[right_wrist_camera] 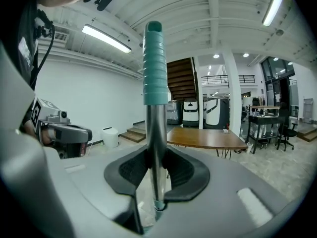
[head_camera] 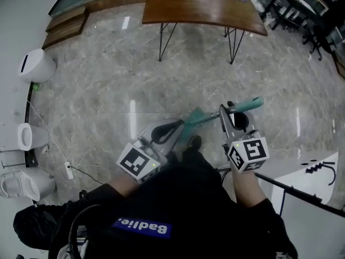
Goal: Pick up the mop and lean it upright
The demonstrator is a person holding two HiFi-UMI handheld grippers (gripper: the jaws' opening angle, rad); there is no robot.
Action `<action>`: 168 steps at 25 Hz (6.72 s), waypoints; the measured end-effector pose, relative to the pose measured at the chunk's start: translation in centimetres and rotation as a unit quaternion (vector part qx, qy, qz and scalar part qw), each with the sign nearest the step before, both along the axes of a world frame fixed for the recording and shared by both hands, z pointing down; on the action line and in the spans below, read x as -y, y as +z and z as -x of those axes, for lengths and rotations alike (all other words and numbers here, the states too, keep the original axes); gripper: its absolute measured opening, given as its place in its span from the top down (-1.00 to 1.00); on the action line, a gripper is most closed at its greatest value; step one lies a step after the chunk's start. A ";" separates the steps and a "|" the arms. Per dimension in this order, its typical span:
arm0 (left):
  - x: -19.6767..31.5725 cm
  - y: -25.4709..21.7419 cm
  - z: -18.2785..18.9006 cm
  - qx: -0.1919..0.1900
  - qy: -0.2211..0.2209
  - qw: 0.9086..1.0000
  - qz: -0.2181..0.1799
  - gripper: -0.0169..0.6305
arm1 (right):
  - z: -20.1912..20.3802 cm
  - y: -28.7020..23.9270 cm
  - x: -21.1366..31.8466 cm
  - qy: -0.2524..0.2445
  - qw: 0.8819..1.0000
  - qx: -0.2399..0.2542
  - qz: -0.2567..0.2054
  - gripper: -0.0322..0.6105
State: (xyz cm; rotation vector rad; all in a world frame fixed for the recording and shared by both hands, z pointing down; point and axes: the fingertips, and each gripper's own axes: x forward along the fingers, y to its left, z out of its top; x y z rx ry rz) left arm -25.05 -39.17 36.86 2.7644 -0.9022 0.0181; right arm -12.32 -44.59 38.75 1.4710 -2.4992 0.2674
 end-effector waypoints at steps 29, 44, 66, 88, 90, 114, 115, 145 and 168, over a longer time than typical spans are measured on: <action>23.1 -1.4 -10.6 0.036 -0.071 0.997 -0.012 0.89 | -7.8 3.1 24.3 -0.079 0.997 0.007 0.022 0.58; 37.0 -0.4 -11.1 0.000 0.017 1.000 -0.006 0.89 | -11.0 3.6 36.3 0.030 0.999 -0.018 0.030 0.58; 49.3 1.9 -4.7 0.008 0.054 0.998 0.016 0.89 | -12.1 9.5 49.8 0.157 0.981 -0.050 0.105 0.58; 52.5 2.0 -8.9 0.038 -0.011 0.999 0.026 0.89 | -23.5 18.5 53.8 0.221 0.952 -0.020 0.209 0.58; 52.6 2.2 -9.3 0.043 -0.010 0.999 0.030 0.89 | -24.1 19.0 54.6 0.222 0.952 -0.016 0.212 0.58; 53.8 2.0 -9.7 0.091 -0.075 0.993 0.032 0.89 | -23.9 24.9 63.0 0.129 0.961 -0.045 0.240 0.58; 53.8 2.0 -9.6 0.091 -0.079 0.992 0.032 0.89 | -23.8 25.0 63.5 0.123 0.962 -0.049 0.239 0.58; 53.3 2.0 -7.4 0.098 -0.151 0.983 0.048 0.89 | -19.3 25.9 70.0 0.012 0.971 -0.108 0.214 0.58; 52.8 2.5 -6.3 0.096 -0.142 0.984 0.050 0.89 | -19.0 27.5 68.5 0.028 0.966 -0.118 0.229 0.11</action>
